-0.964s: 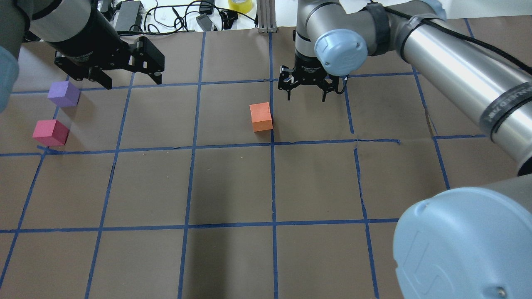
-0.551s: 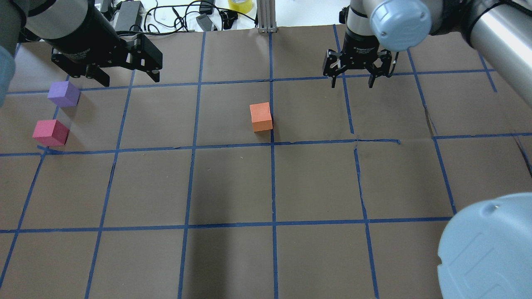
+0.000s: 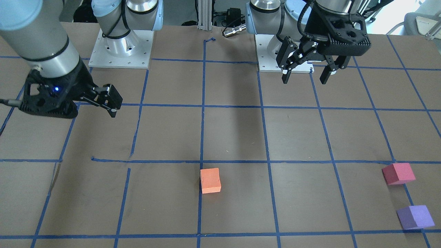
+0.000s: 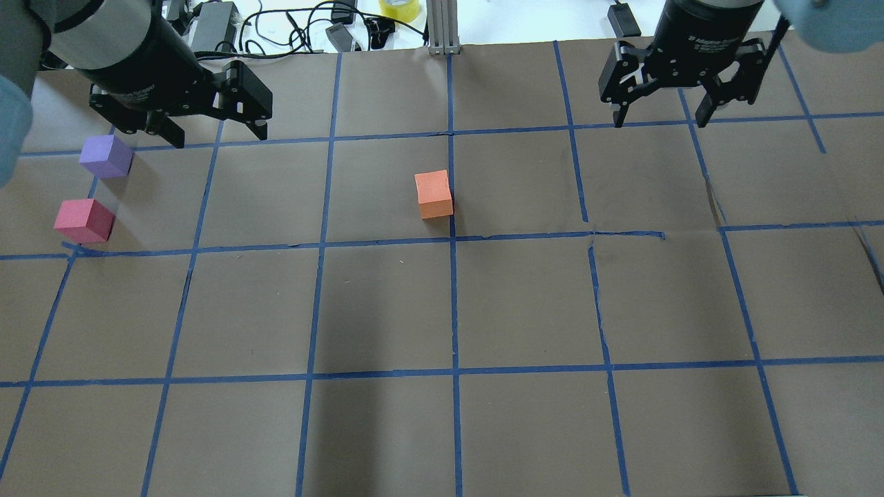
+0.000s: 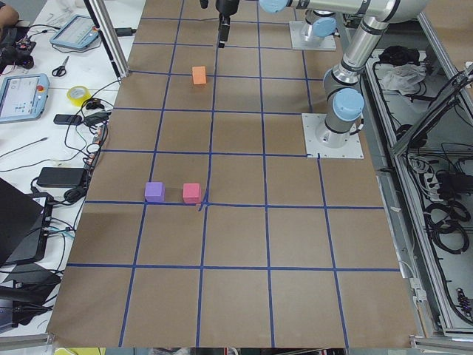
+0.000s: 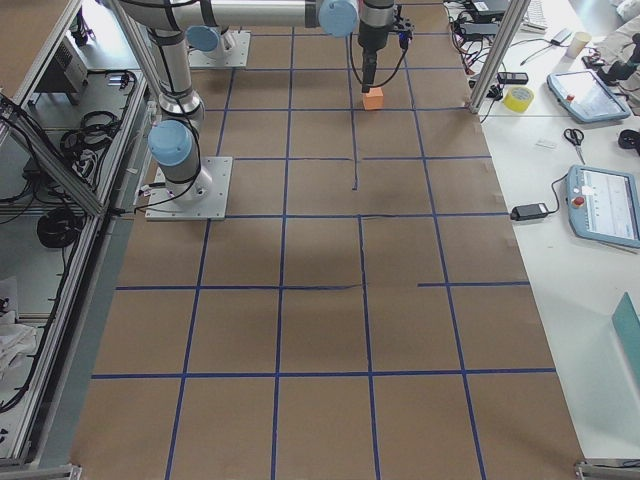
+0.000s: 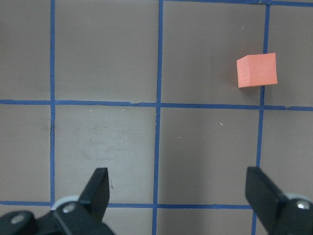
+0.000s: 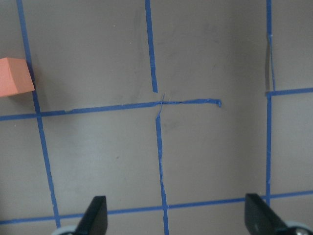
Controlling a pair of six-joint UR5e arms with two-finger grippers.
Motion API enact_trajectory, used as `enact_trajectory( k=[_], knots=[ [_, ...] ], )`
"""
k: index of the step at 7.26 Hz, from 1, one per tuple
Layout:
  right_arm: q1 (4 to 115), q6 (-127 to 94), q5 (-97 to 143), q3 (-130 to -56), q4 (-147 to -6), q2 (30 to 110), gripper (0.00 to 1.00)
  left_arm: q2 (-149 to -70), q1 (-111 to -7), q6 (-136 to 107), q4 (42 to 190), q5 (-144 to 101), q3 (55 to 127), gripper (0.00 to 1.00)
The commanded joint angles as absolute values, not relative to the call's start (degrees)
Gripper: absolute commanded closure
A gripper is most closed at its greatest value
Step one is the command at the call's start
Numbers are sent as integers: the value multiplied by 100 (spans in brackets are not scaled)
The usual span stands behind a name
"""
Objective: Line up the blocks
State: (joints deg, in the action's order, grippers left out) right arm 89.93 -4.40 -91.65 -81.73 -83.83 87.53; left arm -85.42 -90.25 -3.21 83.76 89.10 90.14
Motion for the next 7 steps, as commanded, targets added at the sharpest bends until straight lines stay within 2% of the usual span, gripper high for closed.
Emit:
enact_trajectory(
  k=[1,5,7],
  knots=[
    [8982,-439,-9158,-8226,-8156,9429,0,-8560,-9009,-316,8376,8895,9018,0],
    [8956,-440,-9193,-8244,-7910,9448,0,-8779,-9044,-621,8324,8860,9000,0],
    [8956,-492,-9185,-8244,-7910,9439,0,-9742,-9305,-703,7276,8624,9044,0]
  ],
)
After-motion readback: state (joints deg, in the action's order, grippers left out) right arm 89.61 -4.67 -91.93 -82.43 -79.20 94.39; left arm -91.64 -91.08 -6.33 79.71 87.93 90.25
